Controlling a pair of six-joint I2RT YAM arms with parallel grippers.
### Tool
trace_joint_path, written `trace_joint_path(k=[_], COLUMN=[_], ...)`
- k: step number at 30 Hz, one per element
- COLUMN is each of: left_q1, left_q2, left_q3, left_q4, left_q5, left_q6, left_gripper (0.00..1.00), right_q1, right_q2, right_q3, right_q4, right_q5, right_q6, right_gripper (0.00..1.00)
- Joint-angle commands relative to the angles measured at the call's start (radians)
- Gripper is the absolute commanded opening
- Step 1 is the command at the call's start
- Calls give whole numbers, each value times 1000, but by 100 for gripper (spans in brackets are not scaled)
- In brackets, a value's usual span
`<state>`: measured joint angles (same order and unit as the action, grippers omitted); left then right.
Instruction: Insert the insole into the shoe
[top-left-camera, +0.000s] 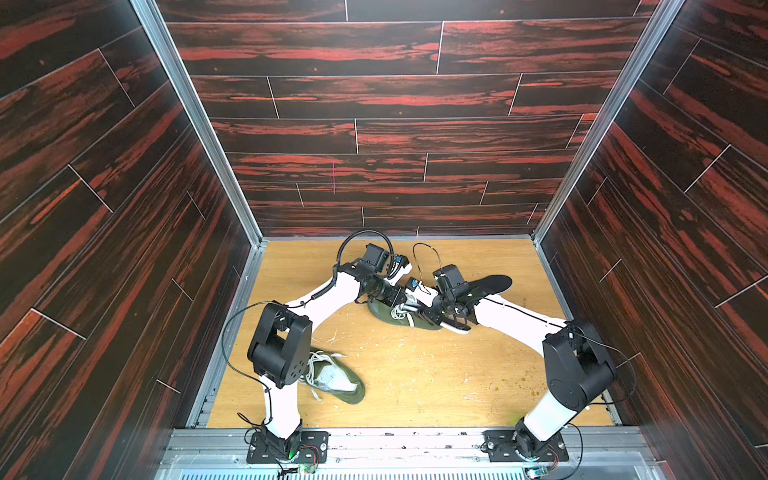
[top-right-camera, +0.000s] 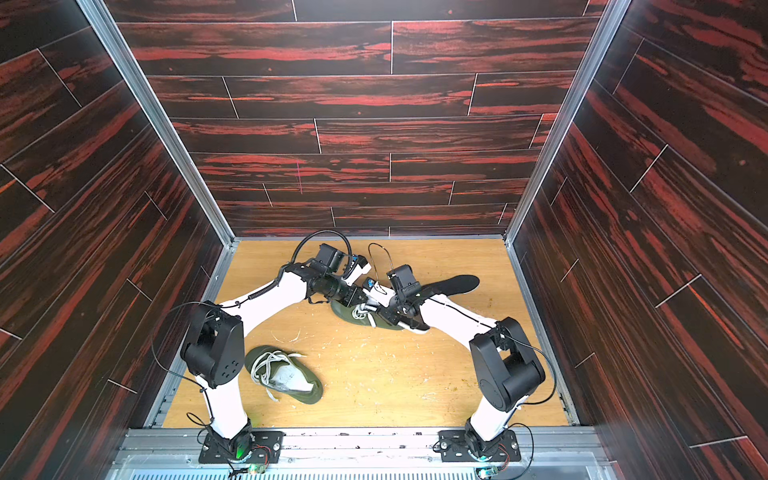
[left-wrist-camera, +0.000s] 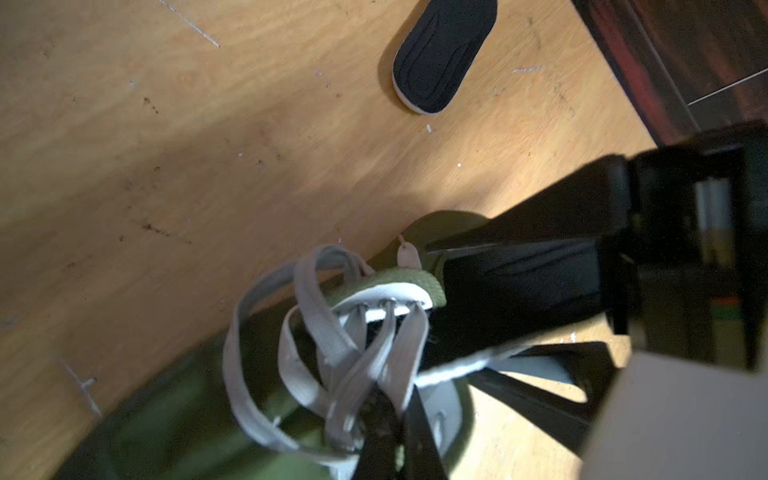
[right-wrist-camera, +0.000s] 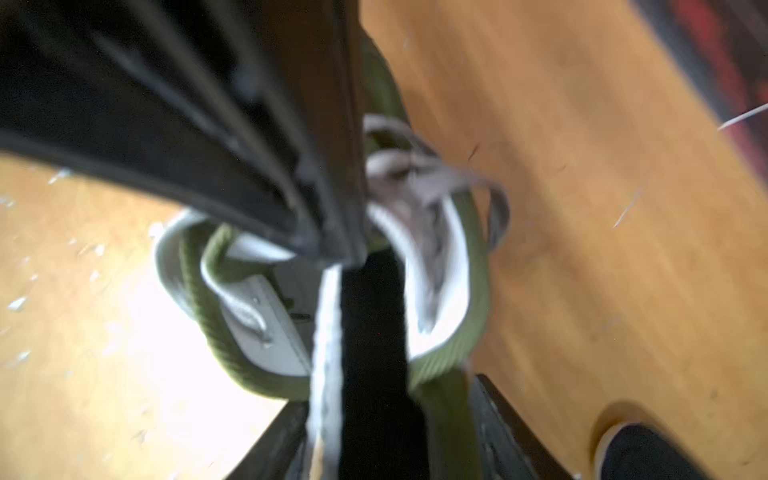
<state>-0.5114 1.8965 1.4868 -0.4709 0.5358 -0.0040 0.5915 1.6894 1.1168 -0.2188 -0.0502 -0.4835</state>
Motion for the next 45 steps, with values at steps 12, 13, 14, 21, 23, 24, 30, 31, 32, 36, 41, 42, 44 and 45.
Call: trace_joint_path(k=[12,13,14,21,23,24,30,31,32,36,41,42,44,45], left_q1=[10,10,9,12,11,12,11,12,11,12,11,11,12,12], left_q2=[33,36,39,58,64,65,63,62,62,58,55,55,53,52], left_q3=[40,40,42,68,78,80,78,80,79,78,78,79,80,80], left_q4=[26,25,23,-16,-29,-31,-33,-34,-35,-35,-27,-25,-23,-20], left_q5=[-41,-52,-55,-79,-86,-87,-102,-105,-110,-122,-112,-112,-112,-112], left_q6=[-70,-75,-76,-65,-65,-65,-91,-94,-98,-104,-104,-106,-107,-109], left_gripper=[0,0,0,0,0,0,0,0,0,0,0,0,0,0], right_q1=[30,30,30,30,25,20,-86,-101,-109,-147,-187,-191,-193,-195], right_q2=[42,31,19,-53,-75,-91,-207,-244,-278,-432,-470,-467,-458,-449], right_q3=[3,11,14,28,47,54,46,17,-11,-132,-209,-217,-229,-238], right_q4=[58,28,5,-114,-177,-202,-361,-369,-374,-386,-352,-331,-305,-289], right_q5=[-187,-216,-234,-233,-222,-217,-177,-145,-111,-22,-121,-149,-158,-170], right_q6=[50,81,101,207,244,276,655,724,779,989,1107,1128,1168,1184], right_gripper=[70,72,75,98,98,98,97,96,96,96,95,95,94,94])
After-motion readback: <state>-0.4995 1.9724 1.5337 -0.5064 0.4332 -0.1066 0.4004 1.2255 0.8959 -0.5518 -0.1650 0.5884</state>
